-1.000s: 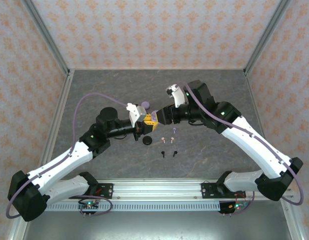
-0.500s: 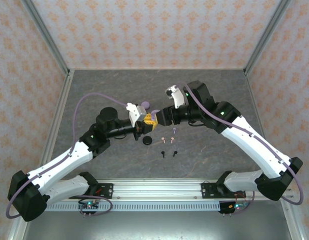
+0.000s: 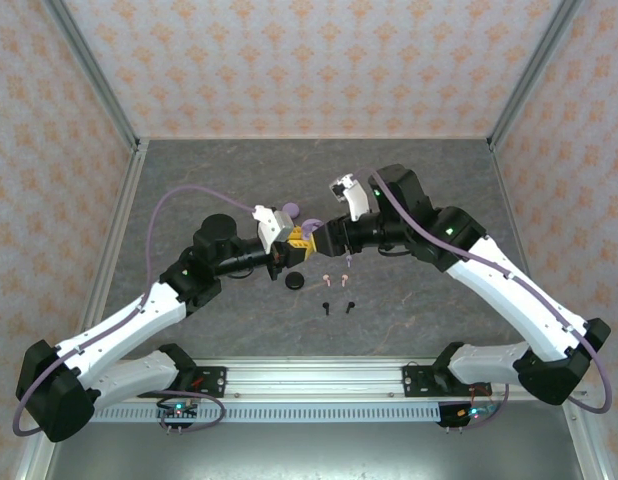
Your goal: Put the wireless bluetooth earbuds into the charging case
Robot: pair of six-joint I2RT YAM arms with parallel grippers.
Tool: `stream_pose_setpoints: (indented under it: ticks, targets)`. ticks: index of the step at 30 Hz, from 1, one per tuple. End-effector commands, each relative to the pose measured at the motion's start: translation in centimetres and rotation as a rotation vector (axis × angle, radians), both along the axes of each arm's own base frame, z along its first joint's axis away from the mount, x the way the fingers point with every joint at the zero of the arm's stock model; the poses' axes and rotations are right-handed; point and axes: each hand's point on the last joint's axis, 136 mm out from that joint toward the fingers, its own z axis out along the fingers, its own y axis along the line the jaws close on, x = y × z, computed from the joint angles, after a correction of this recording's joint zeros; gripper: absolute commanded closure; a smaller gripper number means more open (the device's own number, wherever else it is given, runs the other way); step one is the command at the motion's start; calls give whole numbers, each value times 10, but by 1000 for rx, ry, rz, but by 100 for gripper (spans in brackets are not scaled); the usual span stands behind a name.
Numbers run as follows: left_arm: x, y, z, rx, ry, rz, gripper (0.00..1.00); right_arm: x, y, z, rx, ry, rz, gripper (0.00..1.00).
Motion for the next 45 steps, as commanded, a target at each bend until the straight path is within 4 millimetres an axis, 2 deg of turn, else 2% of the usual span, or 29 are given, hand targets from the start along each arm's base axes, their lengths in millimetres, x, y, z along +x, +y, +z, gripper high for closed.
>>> stream_pose_setpoints:
  ticks: [1, 12, 38, 45]
  targets:
    - [2, -1, 12, -6, -37, 7, 100, -1, 6, -2, 6, -8, 28, 48]
    - [1, -2, 12, -7, -36, 4, 100, 5, 9, -8, -14, -11, 13, 48]
    - [2, -2, 8, 2, -25, 4, 100, 5, 25, -6, 26, -18, 74, 49]
    - [1, -3, 9, 0, -27, 1, 100, 6, 24, -5, 23, -29, 66, 45]
